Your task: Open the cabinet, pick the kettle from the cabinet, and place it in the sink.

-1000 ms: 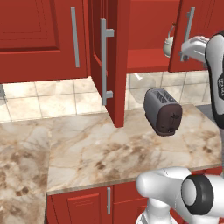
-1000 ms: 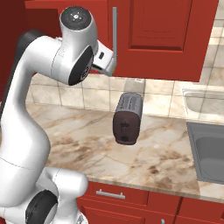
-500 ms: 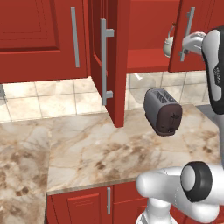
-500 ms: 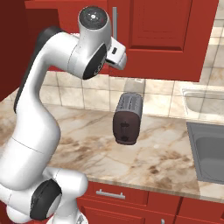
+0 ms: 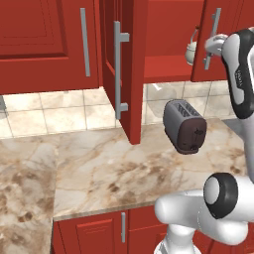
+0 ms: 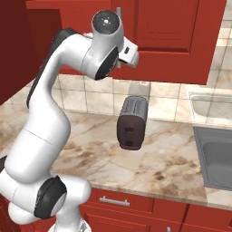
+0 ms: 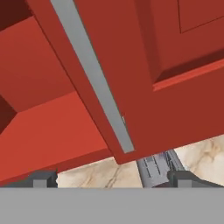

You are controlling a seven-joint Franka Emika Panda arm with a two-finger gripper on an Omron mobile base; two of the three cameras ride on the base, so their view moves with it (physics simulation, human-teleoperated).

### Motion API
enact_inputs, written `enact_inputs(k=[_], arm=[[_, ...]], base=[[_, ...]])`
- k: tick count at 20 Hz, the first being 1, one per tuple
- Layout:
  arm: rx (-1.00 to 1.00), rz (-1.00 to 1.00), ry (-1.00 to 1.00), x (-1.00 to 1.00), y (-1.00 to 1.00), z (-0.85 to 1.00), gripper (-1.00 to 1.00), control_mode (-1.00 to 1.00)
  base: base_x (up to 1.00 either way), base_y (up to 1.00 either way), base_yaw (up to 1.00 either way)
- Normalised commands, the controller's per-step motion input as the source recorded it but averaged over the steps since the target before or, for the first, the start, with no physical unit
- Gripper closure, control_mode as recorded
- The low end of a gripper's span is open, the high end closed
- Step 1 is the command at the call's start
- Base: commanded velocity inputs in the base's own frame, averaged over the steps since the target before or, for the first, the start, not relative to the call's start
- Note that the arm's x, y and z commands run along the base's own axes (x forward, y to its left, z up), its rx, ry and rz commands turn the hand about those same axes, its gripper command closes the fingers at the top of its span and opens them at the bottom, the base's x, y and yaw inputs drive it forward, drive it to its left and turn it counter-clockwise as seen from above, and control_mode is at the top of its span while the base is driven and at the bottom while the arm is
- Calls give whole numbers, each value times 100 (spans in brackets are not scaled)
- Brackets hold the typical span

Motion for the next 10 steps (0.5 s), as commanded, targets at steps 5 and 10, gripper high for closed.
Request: enact_inputs(k=[5,10], arm=[[0,-11,-4,44,-6,2,-100,-100],[0,-7,0,39,-2,4,-100,-100]], base=[[0,0,0],[0,0,0]])
